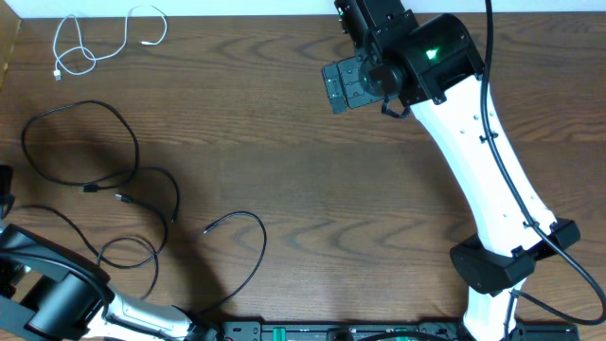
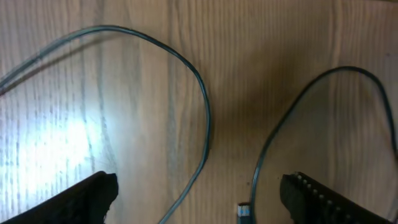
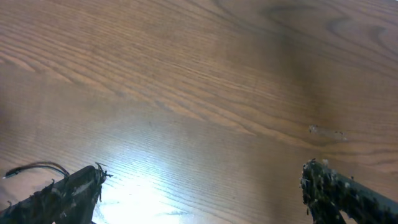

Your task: Untangle cables

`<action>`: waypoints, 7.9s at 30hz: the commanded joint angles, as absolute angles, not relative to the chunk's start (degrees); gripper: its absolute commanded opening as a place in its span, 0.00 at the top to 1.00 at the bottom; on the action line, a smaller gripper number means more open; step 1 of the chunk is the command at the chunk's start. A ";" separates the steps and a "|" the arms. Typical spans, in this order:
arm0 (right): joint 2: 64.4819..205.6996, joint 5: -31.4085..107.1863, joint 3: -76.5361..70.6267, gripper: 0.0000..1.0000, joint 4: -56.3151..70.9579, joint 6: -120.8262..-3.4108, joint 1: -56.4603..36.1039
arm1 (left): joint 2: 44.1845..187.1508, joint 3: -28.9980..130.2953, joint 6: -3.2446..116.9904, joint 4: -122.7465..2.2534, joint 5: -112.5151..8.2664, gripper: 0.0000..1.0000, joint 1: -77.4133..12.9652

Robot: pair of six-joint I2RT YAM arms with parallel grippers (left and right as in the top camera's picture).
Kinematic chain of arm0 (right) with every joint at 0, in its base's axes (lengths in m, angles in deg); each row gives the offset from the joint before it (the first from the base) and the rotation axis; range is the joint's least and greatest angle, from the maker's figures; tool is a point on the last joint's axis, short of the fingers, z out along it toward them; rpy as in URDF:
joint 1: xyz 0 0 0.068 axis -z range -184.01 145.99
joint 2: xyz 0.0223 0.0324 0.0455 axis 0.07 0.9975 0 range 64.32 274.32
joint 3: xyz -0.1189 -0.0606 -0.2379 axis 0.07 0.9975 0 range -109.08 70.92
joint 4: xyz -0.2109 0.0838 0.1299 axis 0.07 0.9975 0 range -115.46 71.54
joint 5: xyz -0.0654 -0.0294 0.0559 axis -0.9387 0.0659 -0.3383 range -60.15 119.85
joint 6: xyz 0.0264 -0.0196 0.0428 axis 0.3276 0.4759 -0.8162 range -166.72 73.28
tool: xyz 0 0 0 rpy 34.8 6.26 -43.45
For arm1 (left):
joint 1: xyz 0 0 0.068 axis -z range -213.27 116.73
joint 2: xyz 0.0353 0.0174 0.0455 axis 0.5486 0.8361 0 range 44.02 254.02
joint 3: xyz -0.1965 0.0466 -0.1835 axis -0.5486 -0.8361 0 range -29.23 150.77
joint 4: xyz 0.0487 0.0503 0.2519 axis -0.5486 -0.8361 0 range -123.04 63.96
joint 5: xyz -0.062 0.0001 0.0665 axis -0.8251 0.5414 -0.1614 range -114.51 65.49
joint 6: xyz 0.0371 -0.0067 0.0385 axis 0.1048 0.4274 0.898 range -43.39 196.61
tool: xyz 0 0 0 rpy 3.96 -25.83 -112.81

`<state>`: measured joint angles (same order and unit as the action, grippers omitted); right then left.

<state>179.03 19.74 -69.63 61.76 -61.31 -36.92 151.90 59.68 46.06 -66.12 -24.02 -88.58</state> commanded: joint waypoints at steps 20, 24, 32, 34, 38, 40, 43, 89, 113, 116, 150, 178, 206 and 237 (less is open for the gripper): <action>179.76 20.76 -60.58 0.01 56.71 -60.79 -36.83 | 147.81 57.03 32.08 -94.09 -13.94 0.04 -100.43; 179.76 20.76 -57.11 0.01 53.80 -60.79 -36.83 | 147.81 52.68 27.84 -93.65 -13.94 0.04 -101.91; 179.76 20.76 -56.08 0.01 53.54 -60.79 -36.66 | 147.81 42.74 24.60 -84.30 -15.03 0.04 -103.38; 179.76 20.76 -56.08 0.01 53.30 -60.79 -36.68 | 147.81 40.73 24.60 -81.70 -15.01 0.04 -103.40; 179.76 20.76 -56.08 0.01 53.17 -60.76 -36.68 | 147.81 37.93 24.60 -79.05 -14.97 0.04 -103.47; 179.76 20.79 -56.08 0.01 53.19 -60.79 -36.68 | 147.81 37.49 24.60 -78.73 -14.75 0.04 -103.71; 179.76 20.79 -56.08 0.01 53.14 -60.79 -36.68 | 147.81 37.32 24.56 -78.36 -13.85 0.04 -104.73; 179.76 23.58 -56.08 0.01 52.05 -60.81 -36.68 | 147.83 34.34 29.76 -60.63 -26.92 0.92 -106.57; 179.76 23.58 -56.08 0.01 51.92 -60.81 -36.68 | 147.83 40.22 41.69 -58.20 -15.91 0.33 -99.05; 179.76 23.58 -56.08 0.01 51.92 -60.79 -36.68 | 147.83 41.45 41.69 -59.93 -15.91 0.23 -98.57; 179.76 24.50 -56.08 0.01 52.10 -61.46 -36.68 | 159.79 49.21 32.95 -62.53 -28.69 0.41 -71.03; 179.76 24.70 -56.08 0.01 52.14 -62.58 -36.68 | 164.73 49.51 33.45 -55.08 -28.61 0.91 -69.46; 179.76 24.70 -56.08 0.01 52.05 -62.58 -36.68 | 155.68 50.56 44.21 -58.18 -30.90 0.87 -69.46; 179.76 25.97 -56.08 0.01 51.44 -66.01 -36.70 | 155.61 47.02 47.44 -78.79 -35.47 0.44 -68.47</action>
